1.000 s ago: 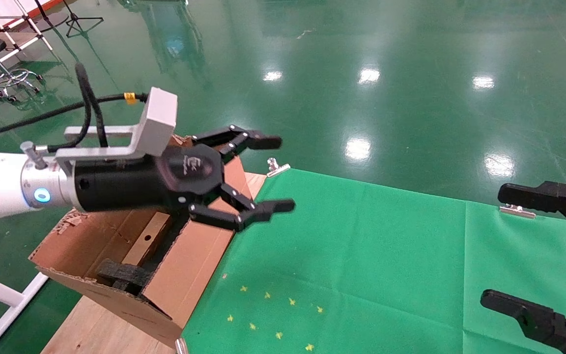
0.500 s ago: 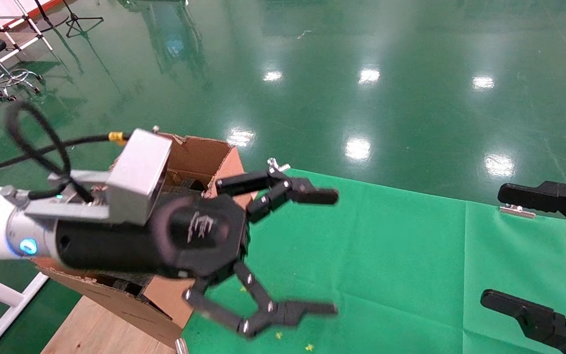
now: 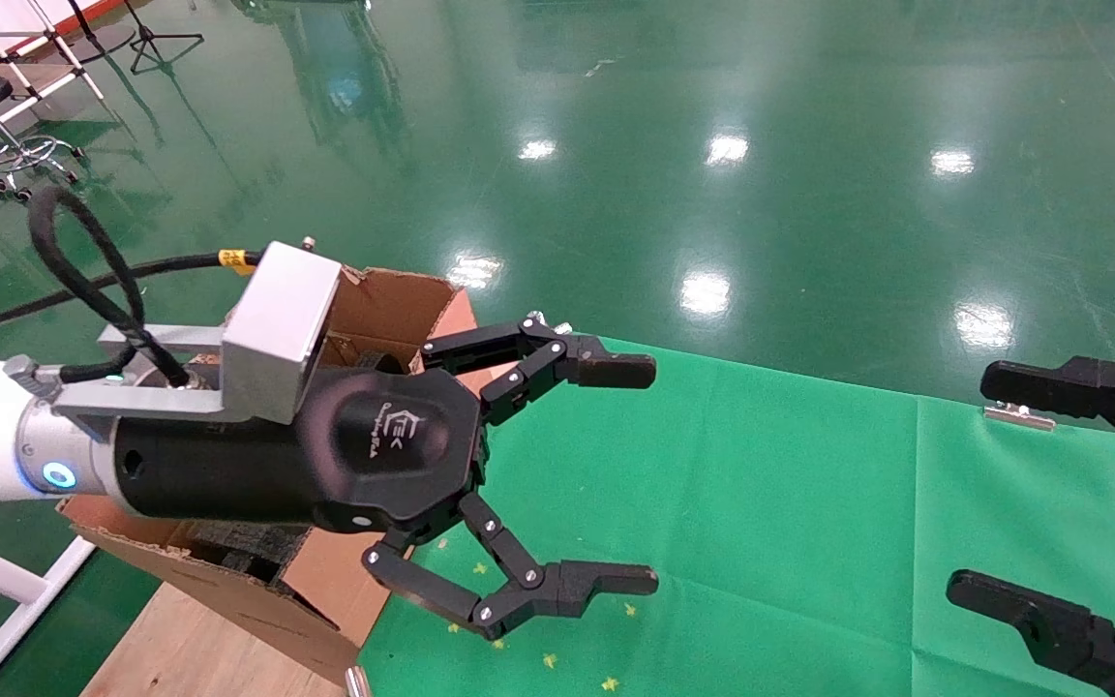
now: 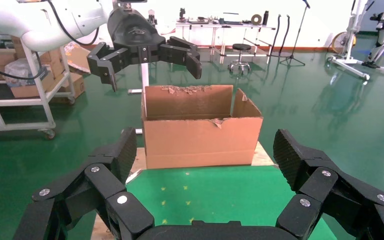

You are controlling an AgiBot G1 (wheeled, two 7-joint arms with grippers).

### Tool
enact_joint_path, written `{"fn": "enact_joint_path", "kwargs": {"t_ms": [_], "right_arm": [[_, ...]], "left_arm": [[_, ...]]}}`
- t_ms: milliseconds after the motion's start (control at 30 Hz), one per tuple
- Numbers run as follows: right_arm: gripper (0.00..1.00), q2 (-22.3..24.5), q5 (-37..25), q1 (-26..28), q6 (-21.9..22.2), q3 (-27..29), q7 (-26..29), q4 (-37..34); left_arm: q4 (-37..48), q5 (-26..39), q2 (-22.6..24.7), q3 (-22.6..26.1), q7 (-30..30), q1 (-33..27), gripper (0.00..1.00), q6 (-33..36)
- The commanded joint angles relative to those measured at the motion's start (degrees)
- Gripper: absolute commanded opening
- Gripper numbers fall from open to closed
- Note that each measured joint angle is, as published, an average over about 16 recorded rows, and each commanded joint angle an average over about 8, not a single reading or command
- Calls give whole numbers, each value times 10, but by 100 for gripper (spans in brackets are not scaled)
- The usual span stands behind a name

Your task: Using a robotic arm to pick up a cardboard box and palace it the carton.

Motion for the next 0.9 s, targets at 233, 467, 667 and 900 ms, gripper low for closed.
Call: {"fn": "enact_joint_path", "kwargs": {"t_ms": [233,467,667,900], "right_arm": [[100,0,0,0,0,0,0,0],[100,0,0,0,0,0,0,0],[100,0,0,0,0,0,0,0],[100,0,0,0,0,0,0,0]], "left_arm": [[5,5,0,1,0,-3,100,0],[8,7,0,1,1,-5,100,-1],[9,8,0,1,1,-6,100,-1],[10,9,0,2,1,-6,100,-1]]}}
